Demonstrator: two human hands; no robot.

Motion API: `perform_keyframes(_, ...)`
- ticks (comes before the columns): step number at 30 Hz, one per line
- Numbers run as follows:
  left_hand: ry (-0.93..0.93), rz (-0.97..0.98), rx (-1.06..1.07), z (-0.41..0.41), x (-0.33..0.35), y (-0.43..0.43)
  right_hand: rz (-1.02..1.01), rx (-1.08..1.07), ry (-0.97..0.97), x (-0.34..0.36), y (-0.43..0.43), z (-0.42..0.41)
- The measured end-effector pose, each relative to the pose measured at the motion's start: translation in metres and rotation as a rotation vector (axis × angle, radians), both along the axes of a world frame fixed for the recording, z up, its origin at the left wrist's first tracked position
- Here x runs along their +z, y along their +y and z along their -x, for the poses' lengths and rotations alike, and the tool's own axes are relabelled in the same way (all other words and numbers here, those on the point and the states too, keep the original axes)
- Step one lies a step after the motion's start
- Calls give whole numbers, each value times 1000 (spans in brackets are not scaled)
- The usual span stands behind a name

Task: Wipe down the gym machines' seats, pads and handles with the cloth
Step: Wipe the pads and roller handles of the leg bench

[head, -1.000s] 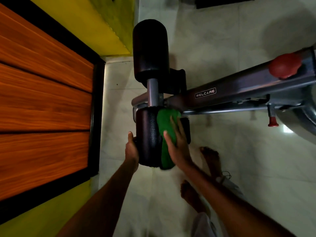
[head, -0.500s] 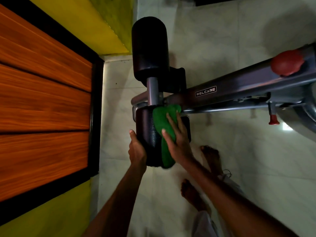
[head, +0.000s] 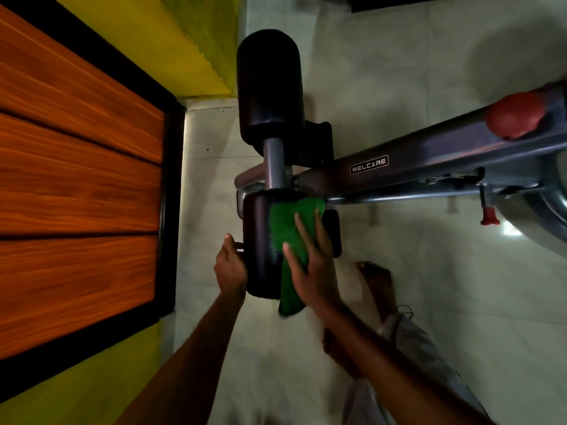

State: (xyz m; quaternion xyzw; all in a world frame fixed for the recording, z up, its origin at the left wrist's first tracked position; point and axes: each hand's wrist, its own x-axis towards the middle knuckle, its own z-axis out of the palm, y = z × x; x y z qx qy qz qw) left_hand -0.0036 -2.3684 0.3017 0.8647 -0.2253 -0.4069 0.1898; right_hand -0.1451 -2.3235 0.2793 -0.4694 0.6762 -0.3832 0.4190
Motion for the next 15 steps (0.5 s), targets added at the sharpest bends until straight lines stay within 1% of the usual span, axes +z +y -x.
perform_keyframes(2, -64, -17, -64, 3, 9, 1, -49, -80, -68, -4, -42, 10)
perform_keyframes(4, -14, -50, -76, 10, 16, 2, -30, -108, -42, -8, -58, 17)
perform_keyframes(6, 107, -75, -60, 25, 24, 4, 7, -89, 4, -7, -35, 12)
perform_keyframes(7, 129, -72, -56, 31, 26, 7, 18, -59, 32, -5, -11, 6)
perform_keyframes(10, 52, -69, 13, 36, 23, 6, 60, 54, 44, -3, 61, -6)
perform_keyframes(11, 74, -61, 58, 31, 16, 4, 67, 68, 31, -6, 67, -3)
perform_keyframes(13, 216, -53, 155, 12, -8, 4, 53, 59, 7, -10, 45, 5)
perform_keyframes(15, 363, -71, 156, 5, -11, 3, 57, 18, -2, -10, 2, 11)
